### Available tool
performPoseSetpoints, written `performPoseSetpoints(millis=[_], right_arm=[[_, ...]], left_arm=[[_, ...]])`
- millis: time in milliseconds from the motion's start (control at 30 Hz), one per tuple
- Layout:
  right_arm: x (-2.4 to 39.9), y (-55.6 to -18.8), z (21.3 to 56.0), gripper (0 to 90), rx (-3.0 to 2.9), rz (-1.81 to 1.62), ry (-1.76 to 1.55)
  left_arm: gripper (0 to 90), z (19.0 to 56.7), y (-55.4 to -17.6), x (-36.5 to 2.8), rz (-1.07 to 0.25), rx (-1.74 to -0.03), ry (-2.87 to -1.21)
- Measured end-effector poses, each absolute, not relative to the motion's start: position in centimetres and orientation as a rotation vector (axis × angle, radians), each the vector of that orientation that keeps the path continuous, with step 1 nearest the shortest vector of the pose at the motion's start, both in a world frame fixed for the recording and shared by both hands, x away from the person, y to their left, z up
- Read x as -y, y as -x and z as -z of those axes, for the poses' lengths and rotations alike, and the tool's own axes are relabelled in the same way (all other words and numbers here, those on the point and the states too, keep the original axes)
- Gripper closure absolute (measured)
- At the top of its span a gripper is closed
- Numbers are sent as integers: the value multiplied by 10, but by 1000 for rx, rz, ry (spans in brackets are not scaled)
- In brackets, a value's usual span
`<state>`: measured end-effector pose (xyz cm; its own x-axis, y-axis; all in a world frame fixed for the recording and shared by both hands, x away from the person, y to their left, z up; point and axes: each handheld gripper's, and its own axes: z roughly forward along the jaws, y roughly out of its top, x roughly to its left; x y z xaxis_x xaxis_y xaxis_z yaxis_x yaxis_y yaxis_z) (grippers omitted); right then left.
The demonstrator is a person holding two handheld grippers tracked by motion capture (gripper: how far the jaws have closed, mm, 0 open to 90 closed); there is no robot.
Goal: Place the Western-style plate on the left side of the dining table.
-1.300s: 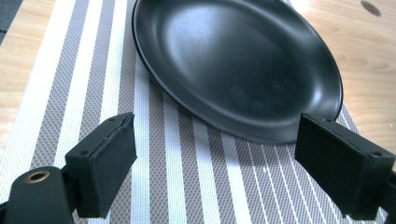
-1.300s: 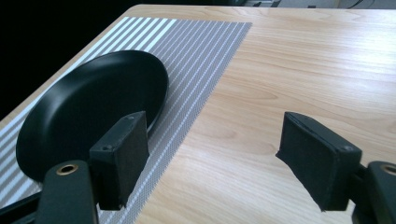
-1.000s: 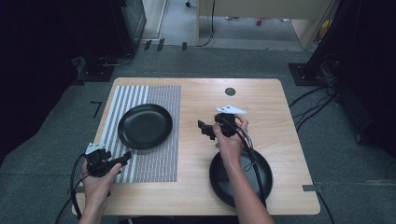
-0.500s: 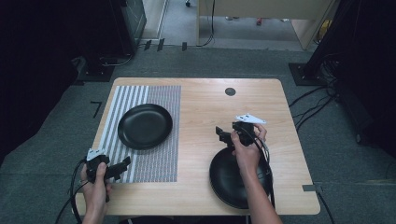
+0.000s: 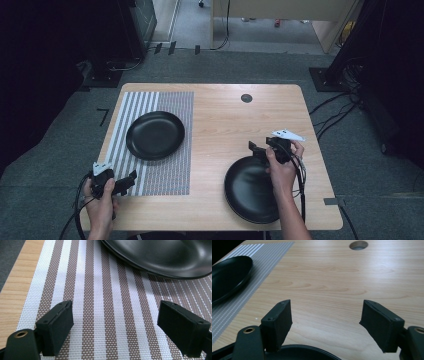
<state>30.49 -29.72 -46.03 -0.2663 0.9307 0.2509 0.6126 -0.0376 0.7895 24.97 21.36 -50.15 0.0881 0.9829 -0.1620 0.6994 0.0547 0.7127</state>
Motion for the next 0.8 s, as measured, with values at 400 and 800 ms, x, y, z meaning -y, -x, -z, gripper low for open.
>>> performPoseSetpoints(millis=[400,800], right_arm=[[335,-287,465,243,-1854,-1183,-1665],[364,-272,474,239,-1814,-1141,-1711]], left_arm=[[110,505,-245,-216,-582,-1664,-1721],[72,509,-240,-223,-604,-1675,-1731]])
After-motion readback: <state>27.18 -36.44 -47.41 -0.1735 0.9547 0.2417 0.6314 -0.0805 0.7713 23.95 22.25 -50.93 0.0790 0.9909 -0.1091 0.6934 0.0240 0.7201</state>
